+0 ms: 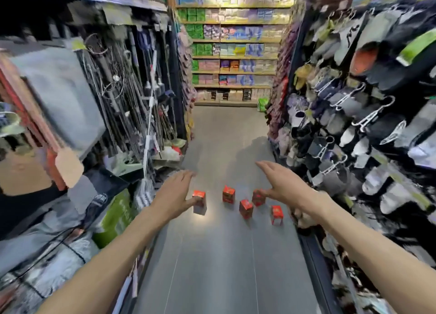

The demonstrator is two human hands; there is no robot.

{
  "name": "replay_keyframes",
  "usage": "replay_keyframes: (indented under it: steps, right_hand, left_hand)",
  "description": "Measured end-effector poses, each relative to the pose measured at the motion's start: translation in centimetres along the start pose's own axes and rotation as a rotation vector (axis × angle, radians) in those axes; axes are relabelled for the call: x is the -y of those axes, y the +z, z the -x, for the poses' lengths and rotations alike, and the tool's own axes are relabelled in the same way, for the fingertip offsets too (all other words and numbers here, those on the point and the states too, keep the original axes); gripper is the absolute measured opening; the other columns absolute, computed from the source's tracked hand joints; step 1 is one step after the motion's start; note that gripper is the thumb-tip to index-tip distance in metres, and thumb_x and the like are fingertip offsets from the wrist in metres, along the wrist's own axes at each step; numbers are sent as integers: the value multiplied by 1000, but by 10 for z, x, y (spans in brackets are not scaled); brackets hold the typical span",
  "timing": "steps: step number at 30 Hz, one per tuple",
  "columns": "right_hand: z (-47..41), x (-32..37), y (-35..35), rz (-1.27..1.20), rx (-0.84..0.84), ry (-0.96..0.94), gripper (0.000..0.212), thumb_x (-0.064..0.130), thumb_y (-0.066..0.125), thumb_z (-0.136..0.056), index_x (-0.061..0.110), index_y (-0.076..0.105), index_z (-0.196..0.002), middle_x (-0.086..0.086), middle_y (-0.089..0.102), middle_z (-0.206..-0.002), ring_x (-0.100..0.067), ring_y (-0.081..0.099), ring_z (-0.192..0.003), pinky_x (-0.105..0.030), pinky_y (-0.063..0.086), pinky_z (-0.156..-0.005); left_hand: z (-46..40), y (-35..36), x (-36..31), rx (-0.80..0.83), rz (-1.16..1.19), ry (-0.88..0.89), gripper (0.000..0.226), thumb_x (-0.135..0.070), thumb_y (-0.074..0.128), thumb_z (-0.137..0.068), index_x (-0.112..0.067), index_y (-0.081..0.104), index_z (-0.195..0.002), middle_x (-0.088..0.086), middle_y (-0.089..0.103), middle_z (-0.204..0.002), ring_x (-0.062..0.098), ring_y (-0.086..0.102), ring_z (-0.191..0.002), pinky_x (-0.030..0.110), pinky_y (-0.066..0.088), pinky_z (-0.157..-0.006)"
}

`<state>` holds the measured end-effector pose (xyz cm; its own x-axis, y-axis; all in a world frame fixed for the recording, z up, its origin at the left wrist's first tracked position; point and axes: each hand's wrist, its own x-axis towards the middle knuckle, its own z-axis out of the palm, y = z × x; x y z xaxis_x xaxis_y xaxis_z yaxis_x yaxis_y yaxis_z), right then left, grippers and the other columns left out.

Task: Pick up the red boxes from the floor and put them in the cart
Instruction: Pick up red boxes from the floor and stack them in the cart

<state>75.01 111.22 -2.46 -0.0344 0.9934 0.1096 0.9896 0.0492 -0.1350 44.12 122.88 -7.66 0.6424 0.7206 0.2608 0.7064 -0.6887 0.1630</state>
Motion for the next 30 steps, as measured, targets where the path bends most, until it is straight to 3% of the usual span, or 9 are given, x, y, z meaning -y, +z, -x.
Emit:
replay_keyframes:
  steps: [6, 13, 18, 23, 27, 30]
  right_hand:
    - [-176, -83, 10, 8, 41, -33, 91, 51, 67, -87, 11, 22, -154, -11, 35, -155, -28, 37, -138, -34, 32, -112]
    - [-362, -145, 52, -28, 119, -50, 90, 51, 68, -86, 13, 23, -154, -10, 36, -154, -27, 40, -137, -35, 36, -109]
    - [-500, -189, 125, -50, 158, -26, 90, 51, 68, -86, 14, 23, -154, -10, 35, -155, -28, 38, -138, -35, 35, -111]
    - [-633, -230, 210, -109, 234, 33, 87, 48, 70, -86, 12, 26, -153, -7, 35, -155, -26, 38, -137, -33, 32, -109]
    - [-712, -263, 294, -164, 322, 104, 86, 46, 72, -84, 11, 31, -150, -11, 41, -151, -31, 43, -134, -40, 38, -108]
    - [-755, -285, 368, -197, 389, 134, 85, 45, 74, -83, 9, 34, -149, -14, 45, -147, -37, 48, -129, -47, 42, -105]
  left_hand:
    - [-170, 44, 76, 56, -33, -31, 85, -58, 68, -80, -13, 36, -145, 8, 45, -146, 26, 42, -133, 38, 34, -112]
    - [-305, 108, 171, 97, -22, -65, 85, -53, 70, -82, -14, 33, -147, 8, 40, -150, 25, 36, -137, 37, 28, -116]
    - [-415, 186, 254, 156, 10, -49, 85, -42, 78, -78, -5, 39, -144, 15, 45, -145, 32, 40, -135, 41, 32, -113]
    - [-526, 279, 337, 241, 56, -2, 86, -30, 92, -62, 6, 52, -130, 26, 59, -123, 42, 59, -113, 47, 51, -94]
    - [-582, 368, 398, 369, 75, -4, 88, -32, 86, -68, 0, 45, -138, 23, 49, -139, 41, 44, -131, 50, 36, -110]
    - [-600, 451, 440, 488, 109, -50, 90, -31, 88, -65, -1, 45, -137, 21, 49, -139, 42, 43, -132, 52, 37, -110]
